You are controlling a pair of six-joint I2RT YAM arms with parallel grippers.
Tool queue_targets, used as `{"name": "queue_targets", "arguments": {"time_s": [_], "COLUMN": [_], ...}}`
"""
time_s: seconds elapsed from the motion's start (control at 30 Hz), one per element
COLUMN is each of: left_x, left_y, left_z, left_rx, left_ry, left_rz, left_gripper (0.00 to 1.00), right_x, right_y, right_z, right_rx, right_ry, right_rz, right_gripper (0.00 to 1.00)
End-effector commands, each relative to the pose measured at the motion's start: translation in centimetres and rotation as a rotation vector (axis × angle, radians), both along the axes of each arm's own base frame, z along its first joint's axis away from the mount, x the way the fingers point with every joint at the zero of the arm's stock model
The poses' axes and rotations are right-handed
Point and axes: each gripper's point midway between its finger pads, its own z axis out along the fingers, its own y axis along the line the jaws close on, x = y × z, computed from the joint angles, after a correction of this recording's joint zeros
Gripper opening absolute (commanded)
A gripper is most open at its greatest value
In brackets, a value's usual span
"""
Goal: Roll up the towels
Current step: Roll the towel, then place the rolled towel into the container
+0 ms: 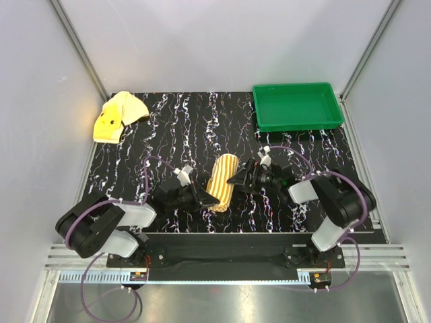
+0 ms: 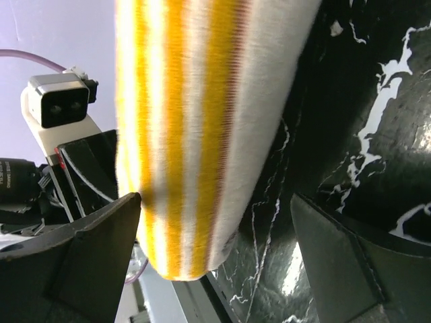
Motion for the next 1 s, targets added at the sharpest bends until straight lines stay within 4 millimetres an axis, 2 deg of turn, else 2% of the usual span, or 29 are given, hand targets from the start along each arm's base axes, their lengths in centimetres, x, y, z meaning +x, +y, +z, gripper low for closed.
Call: {"name": "queue_targets", "arguments": {"time_s": [0.0, 0.13, 0.2, 0.23, 0.27, 0.37, 0.67, 0.7, 0.83, 0.9, 0.97], "left_x": [-0.7, -0.6, -0.9, -0.8, -1.0, -1.3, -1.2, -1.1, -1.1, -1.0, -0.8], "left_y": [0.3, 0.6, 0.9, 0.7, 0.8, 0.8, 0.8, 0.8, 0.9, 0.9, 0.9], "left_z": [0.0, -0.1, -1.1, -0.5, -1.3, -1.9, -2.1, -2.2, -2.4, -2.5, -2.7], "left_rx": [-0.065, -0.113, -0.117, -0.145, -0.139, -0.167, -0.239, -0.234, -0.2, -0.17, -0.127], "left_ry": [0.05, 0.072, 0.113, 0.097, 0.122, 0.155, 0.19, 0.188, 0.181, 0.16, 0.162], "left_rz": [-0.016, -0.01, -0.002, -0.007, -0.007, -0.003, 0.01, 0.011, 0.005, -0.007, -0.01], "left_gripper": [0.0, 0.0, 0.0, 0.0, 0.0, 0.0, 0.0, 0.0, 0.0, 0.0, 0.04], "right_x": [0.7, 0.4, 0.1, 0.1, -0.2, -0.7, -0.8, -0.7, -0.8, -0.7, -0.7], "right_y": [1.8, 2.7, 3.4, 3.6, 4.1, 4.9, 6.0, 6.1, 7.0, 7.4, 7.7], "right_z": [2.0, 1.2, 0.7, 0.4, 0.4, 0.1, -1.2, -1.2, -1.6, -1.5, -1.3], "right_rx": [0.13, 0.176, 0.189, 0.196, 0.204, 0.221, 0.206, 0.202, 0.158, 0.133, 0.096], "right_ry": [-0.105, -0.101, -0.099, -0.108, -0.108, -0.107, -0.091, -0.089, -0.085, -0.097, -0.109], "right_rz": [0.055, 0.081, 0.097, 0.107, 0.121, 0.152, 0.187, 0.189, 0.234, 0.246, 0.257], "right_gripper": [1.0, 1.0, 1.0, 1.0, 1.0, 1.0, 0.99, 0.94, 0.53, 0.44, 0.41]}}
